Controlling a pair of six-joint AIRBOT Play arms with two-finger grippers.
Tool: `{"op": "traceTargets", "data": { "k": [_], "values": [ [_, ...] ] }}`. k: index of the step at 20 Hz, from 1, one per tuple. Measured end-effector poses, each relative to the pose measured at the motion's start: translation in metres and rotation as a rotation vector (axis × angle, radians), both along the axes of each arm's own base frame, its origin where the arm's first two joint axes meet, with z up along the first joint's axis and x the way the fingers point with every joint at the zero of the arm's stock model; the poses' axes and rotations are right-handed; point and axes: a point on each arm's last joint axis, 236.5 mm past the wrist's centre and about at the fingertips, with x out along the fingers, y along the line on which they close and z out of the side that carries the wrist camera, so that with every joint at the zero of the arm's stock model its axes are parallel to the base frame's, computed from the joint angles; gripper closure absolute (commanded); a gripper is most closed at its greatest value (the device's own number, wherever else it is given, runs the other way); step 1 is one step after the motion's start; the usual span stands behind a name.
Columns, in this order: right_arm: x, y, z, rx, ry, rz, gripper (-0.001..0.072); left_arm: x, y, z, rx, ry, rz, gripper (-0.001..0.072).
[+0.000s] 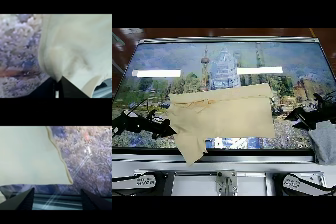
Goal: Fold the shirts.
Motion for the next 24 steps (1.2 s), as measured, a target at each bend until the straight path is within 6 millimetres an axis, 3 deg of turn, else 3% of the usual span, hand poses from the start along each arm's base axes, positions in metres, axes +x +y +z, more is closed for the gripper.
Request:
{"op": "traceTargets", "data": {
  "k": [7, 10, 12, 15, 17, 18, 21, 23, 24],
  "values": [
    [-0.033, 0.028, -0.047, 0.091, 0.145, -0.022, 0.0029, -0.001, -0.004, 0.011, 0.006, -0.054, -0.076, 0.0662],
    [-0.035, 0.039, -0.064, 0.075, 0.149, -0.017, 0.0031, 0.002, -0.004, 0.022, 0.011, -0.091, -0.085, 0.0662],
    [-0.031, 0.046, -0.072, 0.055, 0.133, -0.012, 0.0119, 0.004, -0.004, 0.03, 0.017, -0.119, -0.087, 0.0662],
    [-0.025, 0.062, -0.079, 0.062, 0.132, -0.002, 0.0127, 0.008, -0.003, 0.041, 0.03, -0.157, -0.09, 0.0662],
    [-0.021, 0.073, -0.086, 0.068, 0.13, 0.007, 0.0537, 0.009, -0.003, 0.045, 0.035, -0.174, -0.091, 0.0663],
    [-0.02, 0.076, -0.091, 0.059, 0.128, 0.017, 0.0646, 0.01, -0.002, 0.047, 0.038, -0.181, -0.09, 0.0664],
    [-0.007, 0.083, -0.087, 0.053, 0.062, 0.055, 0.0647, 0.023, 0.004, 0.063, 0.058, -0.234, -0.091, 0.0665],
    [0.019, 0.086, -0.059, 0.068, -0.058, 0.078, 0.0648, 0.047, 0.012, 0.093, 0.097, -0.338, -0.094, 0.0665],
    [0.036, 0.09, -0.034, 0.078, -0.147, 0.106, 0.0647, 0.063, 0.017, 0.119, 0.126, -0.415, -0.097, 0.0664]
  ]
}}
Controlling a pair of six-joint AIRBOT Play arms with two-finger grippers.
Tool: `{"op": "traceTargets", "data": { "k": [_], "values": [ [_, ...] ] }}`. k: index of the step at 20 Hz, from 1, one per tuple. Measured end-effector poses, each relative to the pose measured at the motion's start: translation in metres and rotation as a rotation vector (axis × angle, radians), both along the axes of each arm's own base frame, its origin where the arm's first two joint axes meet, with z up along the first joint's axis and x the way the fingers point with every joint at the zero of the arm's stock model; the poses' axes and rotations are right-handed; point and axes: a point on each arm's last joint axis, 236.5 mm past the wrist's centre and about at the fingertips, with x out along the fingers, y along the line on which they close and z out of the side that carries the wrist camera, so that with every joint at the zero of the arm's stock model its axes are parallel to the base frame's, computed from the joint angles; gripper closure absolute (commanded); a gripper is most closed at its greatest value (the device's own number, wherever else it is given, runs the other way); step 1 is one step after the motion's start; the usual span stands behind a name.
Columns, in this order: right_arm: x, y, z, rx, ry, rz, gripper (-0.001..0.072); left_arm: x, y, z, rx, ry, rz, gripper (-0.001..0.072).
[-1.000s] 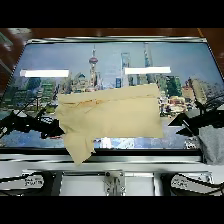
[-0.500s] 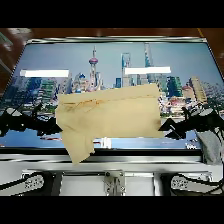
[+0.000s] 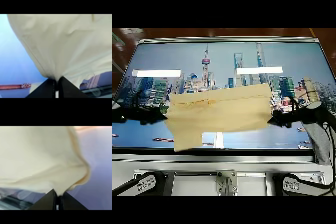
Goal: Fold the shirts.
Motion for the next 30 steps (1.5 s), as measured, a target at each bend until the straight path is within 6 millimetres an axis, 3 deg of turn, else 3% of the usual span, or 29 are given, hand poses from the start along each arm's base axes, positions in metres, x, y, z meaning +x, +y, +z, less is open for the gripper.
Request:
{"op": "traceTargets", "data": {
  "k": [2, 3, 5, 6, 7, 8, 9, 10, 11, 13, 15, 17, 19, 22, 26, 28, 30],
  "values": [
    [0.048, -0.005, 0.073, -0.031, -0.262, 0.018, 0.0647, 0.036, 0.011, 0.075, 0.064, -0.212, 0.001, 0.0664],
    [0.071, -0.009, 0.125, -0.066, -0.421, 0.022, 0.0648, 0.052, 0.015, 0.123, 0.097, -0.338, 0.005, 0.0663],
    [0.103, -0.019, 0.246, -0.159, -0.757, -0.008, 0.0647, 0.068, 0.016, 0.241, 0.162, -0.631, 0.015, 0.0664],
    [0.108, -0.024, 0.31, -0.214, -0.922, -0.034, 0.0647, 0.065, 0.014, 0.309, 0.198, -0.795, 0.024, 0.0664],
    [0.101, -0.026, 0.379, -0.268, -1.09, -0.058, 0.0648, 0.054, 0.009, 0.369, 0.232, -0.94, 0.03, 0.0664],
    [0.087, -0.026, 0.434, -0.323, -1.22, -0.073, 0.0647, 0.036, 0.004, 0.424, 0.264, -1.073, 0.039, 0.0664],
    [0.066, -0.027, 0.486, -0.385, -1.336, -0.096, 0.0648, 0.01, -0.005, 0.476, 0.288, -1.201, 0.047, 0.0664],
    [0.042, -0.028, 0.524, -0.443, -1.422, -0.113, 0.0647, -0.02, -0.015, 0.519, 0.308, -1.312, 0.055, 0.0664],
    [0.015, -0.028, 0.561, -0.502, -1.507, -0.146, 0.0647, -0.047, -0.023, 0.549, 0.321, -1.396, 0.065, 0.0664],
    [-0.035, -0.03, 0.603, -0.606, -1.595, -0.196, 0.0647, -0.098, -0.036, 0.583, 0.359, -1.504, 0.081, 0.0664],
    [-0.077, -0.03, 0.619, -0.685, -1.62, -0.224, 0.0647, -0.135, -0.041, 0.593, 0.41, -1.542, 0.103, 0.0664],
    [-0.11, -0.028, 0.621, -0.737, -1.612, -0.231, 0.0647, -0.155, -0.037, 0.588, 0.469, -1.521, 0.127, 0.0664],
    [-0.128, -0.029, 0.61, -0.773, -1.56, -0.222, 0.0647, -0.167, -0.036, 0.578, 0.506, -1.487, 0.132, 0.0664],
    [-0.137, -0.034, 0.585, -0.806, -1.452, -0.195, 0.0647, -0.171, -0.032, 0.557, 0.54, -1.404, 0.124, 0.0663],
    [-0.116, -0.045, 0.514, -0.777, -1.148, -0.101, 0.0647, -0.148, -0.023, 0.504, 0.525, -1.211, 0.086, 0.0664],
    [-0.098, -0.053, 0.46, -0.72, -0.926, -0.048, 0.0648, -0.125, -0.015, 0.463, 0.493, -1.075, 0.065, 0.0664],
    [-0.081, -0.059, 0.399, -0.652, -0.709, -0.005, 0.0648, -0.099, -0.006, 0.409, 0.446, -0.913, 0.049, 0.0664]
  ]
}}
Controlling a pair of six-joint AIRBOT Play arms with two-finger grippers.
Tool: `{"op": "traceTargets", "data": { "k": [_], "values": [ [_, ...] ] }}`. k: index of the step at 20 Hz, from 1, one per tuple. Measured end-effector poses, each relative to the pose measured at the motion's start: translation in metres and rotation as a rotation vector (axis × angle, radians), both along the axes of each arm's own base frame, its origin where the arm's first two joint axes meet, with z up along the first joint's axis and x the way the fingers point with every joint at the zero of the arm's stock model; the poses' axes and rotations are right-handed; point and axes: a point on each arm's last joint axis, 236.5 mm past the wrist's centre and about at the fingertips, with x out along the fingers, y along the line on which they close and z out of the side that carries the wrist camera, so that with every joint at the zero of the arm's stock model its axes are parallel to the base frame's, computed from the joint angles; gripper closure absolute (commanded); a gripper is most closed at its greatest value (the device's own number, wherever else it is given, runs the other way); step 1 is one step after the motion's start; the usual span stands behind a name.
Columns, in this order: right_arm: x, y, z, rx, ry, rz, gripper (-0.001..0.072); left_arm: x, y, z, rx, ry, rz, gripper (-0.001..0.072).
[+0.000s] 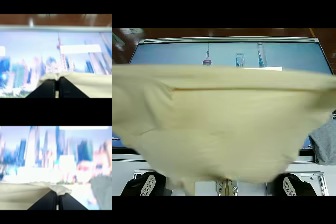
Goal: Fold the shirts.
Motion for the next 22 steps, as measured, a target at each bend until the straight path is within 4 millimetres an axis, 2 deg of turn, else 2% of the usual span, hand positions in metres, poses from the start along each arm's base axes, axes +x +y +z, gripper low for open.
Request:
{"op": "traceTargets", "data": {
  "k": [2, 5, 7, 9, 12, 15, 19, 22],
  "values": [
    [0.02, -0.006, -0.065, 0.065, 0.182, -0.012, 0.0648, 0.03, 0.01, -0.071, -0.071, 0.186, 0.001, 0.0664],
    [0.069, -0.009, -0.158, 0.132, 0.305, -0.027, 0.0649, 0.079, 0.019, -0.183, -0.183, 0.41, 0.014, 0.0664],
    [0.114, -0.002, -0.209, 0.146, 0.309, -0.021, 0.0648, 0.111, 0.022, -0.247, -0.228, 0.506, 0.031, 0.0664],
    [0.165, 0.009, -0.251, 0.142, 0.264, -0.014, 0.0648, 0.146, 0.024, -0.294, -0.251, 0.549, 0.053, 0.0663],
    [0.228, 0.022, -0.294, 0.143, 0.166, -0.026, 0.0648, 0.198, 0.027, -0.337, -0.265, 0.537, 0.089, 0.0663],
    [0.274, 0.025, -0.316, 0.155, 0.068, -0.061, 0.0648, 0.243, 0.026, -0.359, -0.264, 0.483, 0.112, 0.0663],
    [0.307, 0.02, -0.325, 0.157, -0.04, -0.098, 0.0648, 0.288, 0.017, -0.377, -0.271, 0.398, 0.136, 0.0663],
    [0.317, 0.018, -0.332, 0.167, -0.066, -0.119, 0.0648, 0.308, 0.009, -0.392, -0.292, 0.362, 0.156, 0.0663]
  ]
}}
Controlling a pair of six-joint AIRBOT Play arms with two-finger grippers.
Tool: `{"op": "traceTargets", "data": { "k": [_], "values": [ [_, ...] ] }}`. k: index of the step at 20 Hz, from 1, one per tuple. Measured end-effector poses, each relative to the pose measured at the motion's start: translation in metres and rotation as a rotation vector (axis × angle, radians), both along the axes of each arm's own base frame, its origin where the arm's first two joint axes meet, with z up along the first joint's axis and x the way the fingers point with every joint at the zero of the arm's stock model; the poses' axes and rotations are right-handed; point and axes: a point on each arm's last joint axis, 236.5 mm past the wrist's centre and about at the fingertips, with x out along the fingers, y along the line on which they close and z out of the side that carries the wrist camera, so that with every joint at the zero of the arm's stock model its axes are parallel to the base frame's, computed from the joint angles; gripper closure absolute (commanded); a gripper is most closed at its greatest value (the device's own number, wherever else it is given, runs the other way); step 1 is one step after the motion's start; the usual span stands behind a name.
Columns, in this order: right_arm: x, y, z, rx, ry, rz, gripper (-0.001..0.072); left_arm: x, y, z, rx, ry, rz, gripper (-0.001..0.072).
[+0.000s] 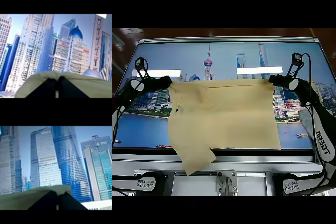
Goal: Fold the shirts.
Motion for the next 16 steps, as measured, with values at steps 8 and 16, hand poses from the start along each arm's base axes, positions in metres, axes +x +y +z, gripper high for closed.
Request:
{"op": "traceTargets", "data": {
  "k": [8, 16],
  "values": [
    [0.001, 0.001, -0.024, 0.047, 0.04, -0.038, 0.0647, 0.005, -0.017, -0.024, -0.006, 0.027, -0.025, 0.0663],
    [-0.052, 0.007, -0.031, -0.01, 0.268, 0.05, 0.0647, -0.083, -0.02, -0.051, -0.057, 0.381, -0.246, 0.0663]
  ]
}}
